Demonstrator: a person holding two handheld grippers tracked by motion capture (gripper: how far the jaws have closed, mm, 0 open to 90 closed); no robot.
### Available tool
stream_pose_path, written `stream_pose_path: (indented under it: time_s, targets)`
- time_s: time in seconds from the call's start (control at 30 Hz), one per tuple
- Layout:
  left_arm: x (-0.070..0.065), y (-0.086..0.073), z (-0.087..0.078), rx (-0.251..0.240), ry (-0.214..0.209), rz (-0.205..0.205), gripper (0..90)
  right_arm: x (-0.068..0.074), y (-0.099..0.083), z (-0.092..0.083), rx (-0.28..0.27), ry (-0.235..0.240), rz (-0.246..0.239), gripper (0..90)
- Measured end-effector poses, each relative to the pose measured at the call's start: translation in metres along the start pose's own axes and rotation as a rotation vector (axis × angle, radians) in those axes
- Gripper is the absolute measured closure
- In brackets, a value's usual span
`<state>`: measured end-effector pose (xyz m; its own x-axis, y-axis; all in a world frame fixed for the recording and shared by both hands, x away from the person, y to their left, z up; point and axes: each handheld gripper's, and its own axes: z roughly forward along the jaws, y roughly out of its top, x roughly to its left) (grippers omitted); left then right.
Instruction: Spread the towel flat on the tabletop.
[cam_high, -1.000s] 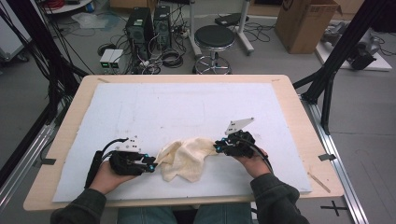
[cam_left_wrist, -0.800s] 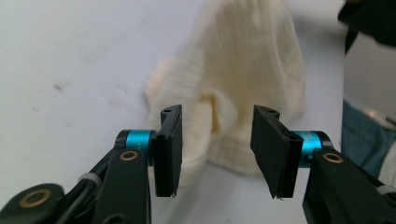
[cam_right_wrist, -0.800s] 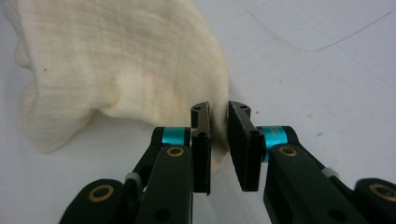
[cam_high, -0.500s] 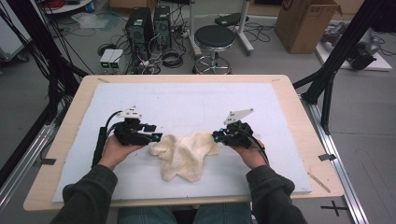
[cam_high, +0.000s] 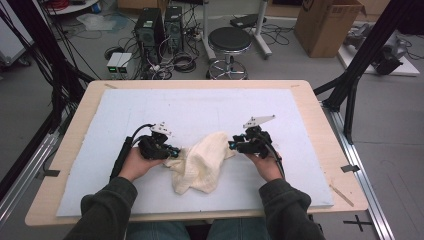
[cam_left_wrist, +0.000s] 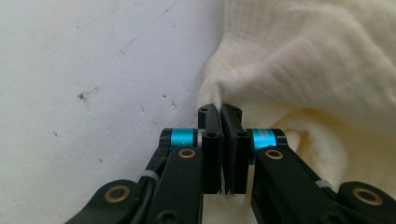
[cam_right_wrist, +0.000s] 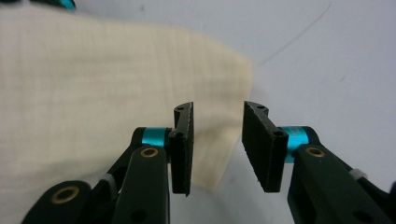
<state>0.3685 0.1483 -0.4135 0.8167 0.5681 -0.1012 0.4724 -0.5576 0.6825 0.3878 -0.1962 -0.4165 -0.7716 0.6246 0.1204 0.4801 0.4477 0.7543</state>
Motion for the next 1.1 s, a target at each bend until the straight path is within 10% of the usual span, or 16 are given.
stream_pose_path:
  time_s: [0.13, 0.3, 0.5, 0.63, 0.8, 0.93, 1.1]
  targets:
    - [-0.013, 0.002, -0.007, -0.010, 0.066, 0.054, 87.0, 0.008, -0.011, 0.013, 0.071, -0.012, -0.022, 65.9]
    - [-0.007, -0.002, -0.025, -0.087, 0.153, 0.011, 87.4, 0.012, -0.007, 0.019, 0.139, -0.016, -0.099, 89.0]
    - [-0.006, -0.003, -0.038, -0.184, 0.232, -0.041, 87.4, -0.003, 0.011, -0.009, 0.071, -0.121, -0.097, 89.0]
    - [-0.017, -0.005, -0.025, -0.120, 0.120, -0.009, 87.1, -0.014, 0.016, -0.027, 0.037, -0.149, -0.070, 88.9]
    - [-0.033, -0.015, -0.003, -0.005, -0.035, 0.030, 83.8, -0.020, -0.003, -0.014, 0.135, -0.111, -0.057, 88.6]
    - [-0.030, -0.018, -0.004, -0.027, -0.168, 0.010, 69.8, -0.019, -0.017, -0.004, 0.182, -0.083, -0.058, 88.2]
    - [-0.018, -0.016, -0.021, -0.087, -0.167, -0.019, 59.1, -0.022, -0.020, -0.006, 0.160, -0.064, -0.036, 87.9]
